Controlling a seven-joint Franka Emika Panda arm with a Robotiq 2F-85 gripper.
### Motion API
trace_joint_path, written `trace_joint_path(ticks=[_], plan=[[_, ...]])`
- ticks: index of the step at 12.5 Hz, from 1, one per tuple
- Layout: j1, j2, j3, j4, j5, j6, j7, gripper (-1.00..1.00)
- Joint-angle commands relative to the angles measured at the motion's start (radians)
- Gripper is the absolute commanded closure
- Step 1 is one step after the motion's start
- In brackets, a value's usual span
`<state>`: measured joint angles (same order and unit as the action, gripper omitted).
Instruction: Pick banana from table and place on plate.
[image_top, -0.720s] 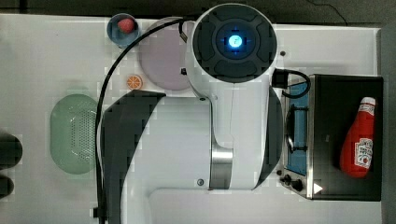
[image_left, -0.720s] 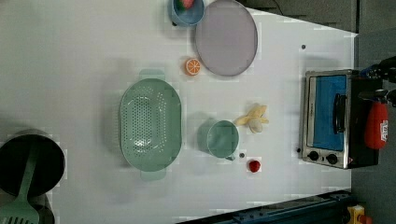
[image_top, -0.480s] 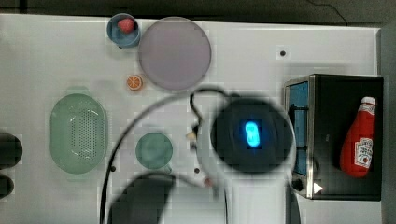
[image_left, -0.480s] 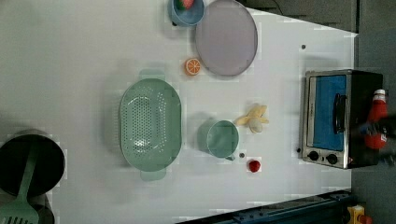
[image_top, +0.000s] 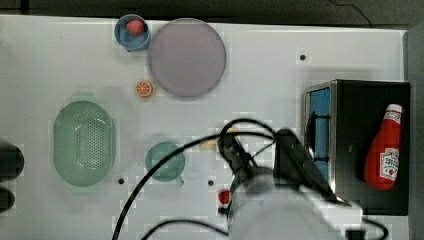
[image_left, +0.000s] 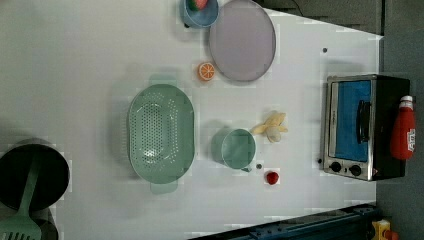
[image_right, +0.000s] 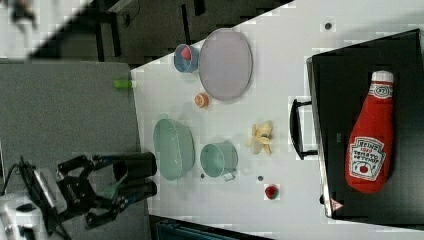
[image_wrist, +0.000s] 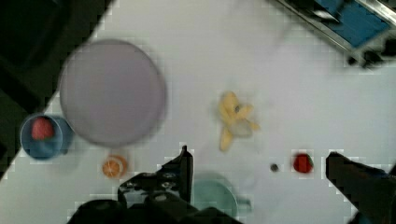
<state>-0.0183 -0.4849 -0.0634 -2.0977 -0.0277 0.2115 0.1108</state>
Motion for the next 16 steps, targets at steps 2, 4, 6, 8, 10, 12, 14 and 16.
trace_joint_path(ticks=[2, 4, 6, 8, 10, 12, 14, 16], plan=[[-0.005, 0.231, 0.019, -0.190, 0.006, 0.176, 0.040, -1.00], [-0.005, 0.314, 0.019, -0.238, 0.006, 0.319, 0.040, -1.00], [-0.005, 0.406, 0.019, -0.264, 0.006, 0.435, 0.040, -1.00], [-0.005, 0.498, 0.019, -0.278, 0.006, 0.525, 0.040, -1.00], [-0.004, 0.577, 0.020, -0.297, 0.006, 0.618, 0.040, -1.00], [-0.004, 0.640, 0.021, -0.324, 0.006, 0.718, 0.040, -1.00], [-0.004, 0.687, 0.032, -0.356, 0.006, 0.795, 0.039, -1.00], [-0.003, 0.725, 0.047, -0.381, 0.005, 0.850, 0.032, -1.00]])
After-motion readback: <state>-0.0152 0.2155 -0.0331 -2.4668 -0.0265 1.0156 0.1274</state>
